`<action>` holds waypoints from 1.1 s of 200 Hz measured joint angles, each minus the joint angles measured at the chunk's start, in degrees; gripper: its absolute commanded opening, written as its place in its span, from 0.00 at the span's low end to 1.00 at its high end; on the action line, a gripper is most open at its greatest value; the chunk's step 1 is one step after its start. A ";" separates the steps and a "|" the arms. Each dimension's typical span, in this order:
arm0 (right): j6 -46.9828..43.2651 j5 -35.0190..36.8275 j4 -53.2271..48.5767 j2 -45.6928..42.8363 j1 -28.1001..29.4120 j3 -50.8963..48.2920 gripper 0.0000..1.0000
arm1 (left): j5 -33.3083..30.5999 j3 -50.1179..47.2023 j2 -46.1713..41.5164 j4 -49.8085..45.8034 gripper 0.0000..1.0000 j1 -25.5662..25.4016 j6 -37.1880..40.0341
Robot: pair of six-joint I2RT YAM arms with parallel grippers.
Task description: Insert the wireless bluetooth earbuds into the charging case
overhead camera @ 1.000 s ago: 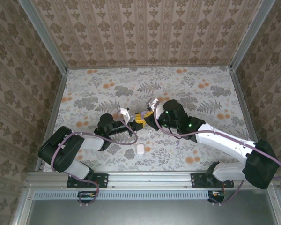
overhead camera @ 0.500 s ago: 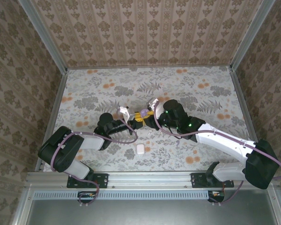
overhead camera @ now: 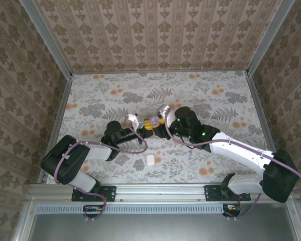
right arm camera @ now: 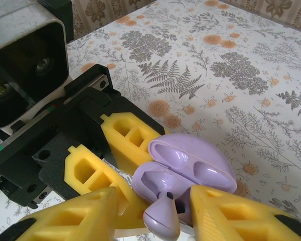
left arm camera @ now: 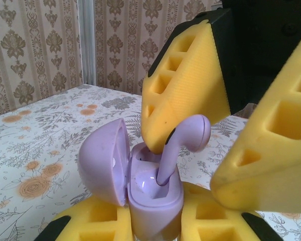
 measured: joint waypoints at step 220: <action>2.51 -1.20 3.39 -2.60 -0.94 0.96 0.60 | -1.07 0.22 0.00 0.70 0.10 0.07 -0.13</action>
